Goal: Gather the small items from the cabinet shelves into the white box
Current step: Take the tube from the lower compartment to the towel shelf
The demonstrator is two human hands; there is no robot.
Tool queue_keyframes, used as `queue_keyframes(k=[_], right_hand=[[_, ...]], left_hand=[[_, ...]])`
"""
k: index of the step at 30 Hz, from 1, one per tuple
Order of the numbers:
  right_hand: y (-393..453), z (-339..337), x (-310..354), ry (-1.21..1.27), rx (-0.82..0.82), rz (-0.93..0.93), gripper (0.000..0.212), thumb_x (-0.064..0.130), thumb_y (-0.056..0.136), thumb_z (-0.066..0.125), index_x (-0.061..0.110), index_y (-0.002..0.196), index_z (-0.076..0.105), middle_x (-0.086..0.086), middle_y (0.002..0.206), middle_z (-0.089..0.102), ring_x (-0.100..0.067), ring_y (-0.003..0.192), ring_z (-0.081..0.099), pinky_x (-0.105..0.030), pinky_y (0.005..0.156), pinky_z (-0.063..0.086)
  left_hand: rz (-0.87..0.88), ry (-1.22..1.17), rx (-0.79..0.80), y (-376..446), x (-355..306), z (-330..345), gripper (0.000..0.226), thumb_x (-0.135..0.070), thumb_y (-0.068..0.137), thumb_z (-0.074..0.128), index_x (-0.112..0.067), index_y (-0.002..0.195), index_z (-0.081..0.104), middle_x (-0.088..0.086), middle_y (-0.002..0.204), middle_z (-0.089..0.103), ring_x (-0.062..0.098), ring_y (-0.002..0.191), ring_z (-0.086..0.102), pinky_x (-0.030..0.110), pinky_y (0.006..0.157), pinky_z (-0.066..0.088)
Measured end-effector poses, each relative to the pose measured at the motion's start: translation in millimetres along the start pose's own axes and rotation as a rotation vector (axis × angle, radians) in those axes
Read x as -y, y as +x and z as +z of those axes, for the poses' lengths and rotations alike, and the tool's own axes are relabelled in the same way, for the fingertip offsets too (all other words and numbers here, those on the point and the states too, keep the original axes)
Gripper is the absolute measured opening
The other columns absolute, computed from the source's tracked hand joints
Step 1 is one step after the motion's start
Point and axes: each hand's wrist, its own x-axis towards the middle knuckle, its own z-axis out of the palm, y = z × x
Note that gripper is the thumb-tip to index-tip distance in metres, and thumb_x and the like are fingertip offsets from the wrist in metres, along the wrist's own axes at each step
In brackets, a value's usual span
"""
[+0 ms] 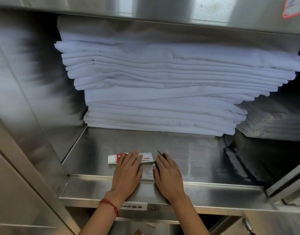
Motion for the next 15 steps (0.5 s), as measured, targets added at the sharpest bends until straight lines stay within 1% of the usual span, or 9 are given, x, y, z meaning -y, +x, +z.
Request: queue_keyframes(k=[2,4,5,6,7,8,10,12,15], right_hand=[[-5.6,-0.2,1.7,-0.001,-0.008,0.000,0.046,0.035,0.103,0.025,0.019,0.146,0.032,0.004,0.153,0.028,-0.011,0.145,0.008,-0.028,0.116,0.006],[-10.8,-0.7,3.7,0.002,-0.024,-0.002,0.046,0.034,0.103,0.027,0.018,0.145,0.034,0.003,0.153,0.030,-0.012,0.145,0.010,-0.028,0.116,0.008],[-13.3,-1.1,4.6,0.003,-0.029,-0.001,0.046,0.034,0.103,0.027,0.018,0.145,0.035,0.003,0.153,0.030,-0.012,0.145,0.010,-0.028,0.116,0.008],[-15.4,-1.6,5.3,0.002,-0.030,0.000,0.046,0.034,0.103,0.027,0.018,0.145,0.035,0.003,0.153,0.030,-0.012,0.145,0.010,-0.028,0.116,0.007],[-17.7,-1.9,5.9,0.000,-0.029,0.003,0.046,0.035,0.103,0.026,0.019,0.145,0.034,0.003,0.153,0.029,-0.012,0.145,0.009,-0.028,0.116,0.006],[-20.0,-2.1,6.2,-0.002,-0.031,0.004,0.046,0.035,0.103,0.026,0.019,0.146,0.033,0.004,0.153,0.028,-0.012,0.145,0.008,-0.027,0.116,0.005],[-25.1,-2.5,7.3,0.004,-0.046,0.003,0.046,0.035,0.103,0.026,0.019,0.146,0.032,0.004,0.153,0.028,-0.012,0.145,0.009,-0.025,0.114,0.003],[-30.7,-3.8,9.8,0.014,-0.076,0.000,0.046,0.033,0.103,0.029,0.017,0.145,0.034,0.002,0.152,0.031,-0.014,0.145,0.012,-0.025,0.113,0.003],[-37.6,-4.5,11.7,0.014,-0.114,-0.006,0.044,0.031,0.102,0.034,0.015,0.142,0.040,-0.001,0.149,0.037,-0.016,0.144,0.018,-0.026,0.113,0.006]], left_hand=[[0.002,0.007,0.005,-4.7,0.0,-0.8,0.043,-0.020,0.071,0.081,-0.010,0.111,0.069,0.009,0.117,0.067,0.025,0.109,0.063,0.044,0.094,0.045],[-0.018,-0.013,0.042,-9.7,0.0,-1.2,0.041,-0.023,0.085,0.068,-0.012,0.124,0.061,0.008,0.132,0.057,0.025,0.124,0.052,0.041,0.106,0.031],[-0.027,-0.022,0.044,-11.7,0.2,-0.2,0.042,-0.025,0.090,0.061,-0.013,0.130,0.056,0.007,0.138,0.051,0.024,0.131,0.045,0.039,0.110,0.024],[-0.025,-0.023,0.038,-13.9,-0.2,-0.6,0.042,-0.026,0.092,0.059,-0.013,0.131,0.054,0.007,0.140,0.049,0.023,0.133,0.042,0.039,0.111,0.021],[-0.020,-0.015,0.035,-15.4,-0.8,-2.4,0.042,-0.025,0.089,0.064,-0.012,0.128,0.057,0.008,0.136,0.052,0.024,0.129,0.046,0.040,0.109,0.025],[-0.001,-0.002,0.015,-16.7,-1.4,-4.2,0.042,-0.023,0.081,0.073,-0.010,0.121,0.063,0.009,0.128,0.059,0.025,0.121,0.055,0.043,0.104,0.035],[0.037,0.027,-0.049,-20.0,-3.1,-6.8,0.045,-0.021,0.065,0.086,-0.008,0.105,0.071,0.010,0.112,0.069,0.026,0.104,0.066,0.046,0.089,0.048],[0.060,0.033,-0.094,-23.4,-3.8,-7.2,0.047,-0.020,0.059,0.089,-0.008,0.101,0.073,0.010,0.107,0.071,0.026,0.099,0.068,0.047,0.084,0.051],[0.079,0.049,-0.133,-28.8,-2.6,-5.7,0.048,-0.020,0.058,0.089,-0.007,0.101,0.073,0.011,0.107,0.070,0.026,0.098,0.068,0.049,0.082,0.051]])
